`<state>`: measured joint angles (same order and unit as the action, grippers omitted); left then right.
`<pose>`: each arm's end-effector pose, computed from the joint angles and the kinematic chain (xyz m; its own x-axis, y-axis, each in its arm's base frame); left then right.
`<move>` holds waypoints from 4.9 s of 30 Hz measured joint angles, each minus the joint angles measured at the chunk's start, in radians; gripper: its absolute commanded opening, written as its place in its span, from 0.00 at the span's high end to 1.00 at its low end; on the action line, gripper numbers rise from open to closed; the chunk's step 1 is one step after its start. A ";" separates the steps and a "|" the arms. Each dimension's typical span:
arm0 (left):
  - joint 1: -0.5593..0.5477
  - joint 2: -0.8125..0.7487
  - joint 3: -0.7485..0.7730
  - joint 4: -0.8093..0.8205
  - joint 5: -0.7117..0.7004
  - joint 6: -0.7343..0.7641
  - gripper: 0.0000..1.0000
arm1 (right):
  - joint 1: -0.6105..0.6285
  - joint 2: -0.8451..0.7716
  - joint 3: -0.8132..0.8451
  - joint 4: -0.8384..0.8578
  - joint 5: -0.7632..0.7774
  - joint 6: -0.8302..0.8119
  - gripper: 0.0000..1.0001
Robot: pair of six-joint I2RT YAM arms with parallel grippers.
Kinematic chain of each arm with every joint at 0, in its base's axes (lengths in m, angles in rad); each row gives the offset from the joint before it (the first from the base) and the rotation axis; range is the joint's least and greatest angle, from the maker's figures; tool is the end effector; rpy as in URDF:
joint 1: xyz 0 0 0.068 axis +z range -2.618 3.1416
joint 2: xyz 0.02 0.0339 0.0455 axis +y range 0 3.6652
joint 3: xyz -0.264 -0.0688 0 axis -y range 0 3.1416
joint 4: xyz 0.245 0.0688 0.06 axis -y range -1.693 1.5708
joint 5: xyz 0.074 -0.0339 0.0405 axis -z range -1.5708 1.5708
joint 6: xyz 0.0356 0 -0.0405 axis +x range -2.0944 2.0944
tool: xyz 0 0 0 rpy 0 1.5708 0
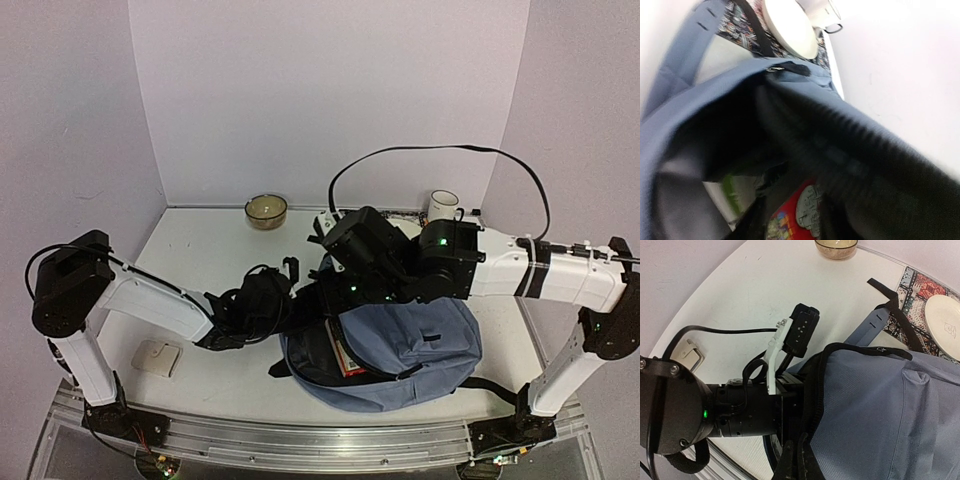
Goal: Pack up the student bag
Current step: Place the book in the largest pocket of the bag, then place the student bag in the largest pocket of the bag, then hold the largest pocket of the bag at the center of the board, then grab the largest pocket of the student bag, then zip the largest pocket of the bag in the student bag.
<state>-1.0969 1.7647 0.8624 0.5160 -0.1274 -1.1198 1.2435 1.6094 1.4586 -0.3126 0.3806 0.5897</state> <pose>0.1734 -0.3281 0.1763 -0.8209 -0.3555 -0.4468 0.2065 0.5447 -0.8128 0.1338 0.3529 0.3520 -0.5489 -0.0108 -0.8358 -0.5620 0.7450 0.3595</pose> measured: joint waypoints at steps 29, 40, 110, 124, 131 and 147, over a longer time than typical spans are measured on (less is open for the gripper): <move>0.064 -0.778 -0.261 -0.634 -0.343 0.154 0.21 | -0.054 0.496 0.421 0.061 -0.127 -0.113 0.78; 0.040 -0.697 -0.224 -0.664 -0.191 0.282 0.20 | -0.084 0.346 0.200 0.103 -0.172 -0.086 0.45; -0.467 0.001 0.099 -0.429 -0.485 0.702 0.37 | -0.173 -0.081 -0.418 0.141 -0.283 0.189 1.00; -0.519 0.072 0.159 -0.384 -0.652 0.787 0.68 | -0.174 -0.093 -0.418 0.168 -0.321 0.193 1.00; -0.519 0.075 0.158 -0.384 -0.734 0.772 0.98 | -0.174 -0.099 -0.418 0.172 -0.321 0.193 1.00; -0.497 -0.151 -0.020 -0.418 -0.735 0.588 1.00 | -0.185 -0.155 -0.460 0.221 -0.322 0.189 1.00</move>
<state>-1.5942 1.6141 0.8419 0.0982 -0.8622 -0.5323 1.0588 1.4544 0.9984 -0.0914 0.0588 0.7791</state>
